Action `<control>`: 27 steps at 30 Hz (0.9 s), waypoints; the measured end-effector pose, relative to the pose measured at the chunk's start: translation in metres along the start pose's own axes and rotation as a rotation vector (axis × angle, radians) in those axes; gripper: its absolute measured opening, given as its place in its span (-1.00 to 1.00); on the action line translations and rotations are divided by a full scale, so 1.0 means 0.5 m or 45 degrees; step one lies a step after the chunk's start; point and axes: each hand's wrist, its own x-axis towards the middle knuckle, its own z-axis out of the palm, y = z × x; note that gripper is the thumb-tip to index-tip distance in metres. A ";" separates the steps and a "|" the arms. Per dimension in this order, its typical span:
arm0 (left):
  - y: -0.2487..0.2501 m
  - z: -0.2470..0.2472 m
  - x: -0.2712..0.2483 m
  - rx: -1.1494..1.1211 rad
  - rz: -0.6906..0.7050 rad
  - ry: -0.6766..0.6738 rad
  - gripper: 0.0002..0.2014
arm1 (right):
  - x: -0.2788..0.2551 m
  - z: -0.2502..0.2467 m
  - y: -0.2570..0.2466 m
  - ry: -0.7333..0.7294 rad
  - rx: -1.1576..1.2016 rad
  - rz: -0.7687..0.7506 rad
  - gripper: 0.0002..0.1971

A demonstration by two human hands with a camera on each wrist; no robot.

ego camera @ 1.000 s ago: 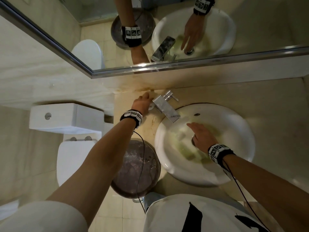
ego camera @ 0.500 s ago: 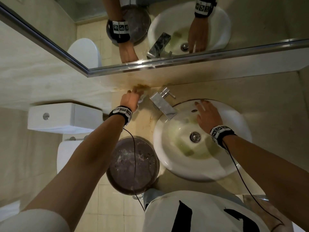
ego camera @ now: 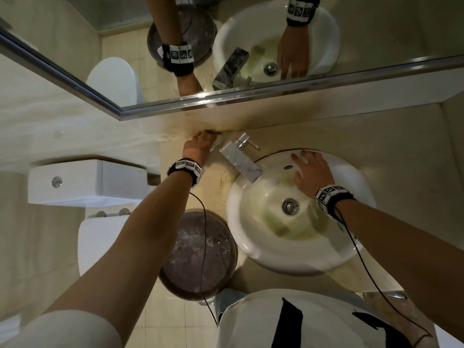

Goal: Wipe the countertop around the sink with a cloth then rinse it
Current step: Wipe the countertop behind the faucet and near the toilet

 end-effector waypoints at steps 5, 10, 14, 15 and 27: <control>-0.050 0.015 -0.013 -0.009 -0.044 -0.012 -0.37 | 0.004 -0.005 0.008 0.027 0.015 -0.048 -0.40; -0.091 0.057 -0.050 -0.100 -0.216 -0.021 -0.40 | 0.005 -0.009 0.007 0.005 0.023 -0.039 -0.38; -0.061 0.078 -0.101 -0.177 -0.184 -0.047 -0.36 | 0.003 -0.010 0.000 -0.024 0.031 -0.012 -0.36; -0.049 0.081 -0.115 -0.198 -0.167 -0.053 -0.36 | 0.003 -0.010 0.000 -0.027 0.031 -0.010 -0.36; -0.028 -0.030 -0.087 0.001 0.065 0.072 -0.51 | 0.000 -0.024 0.004 -0.069 0.019 -0.034 -0.36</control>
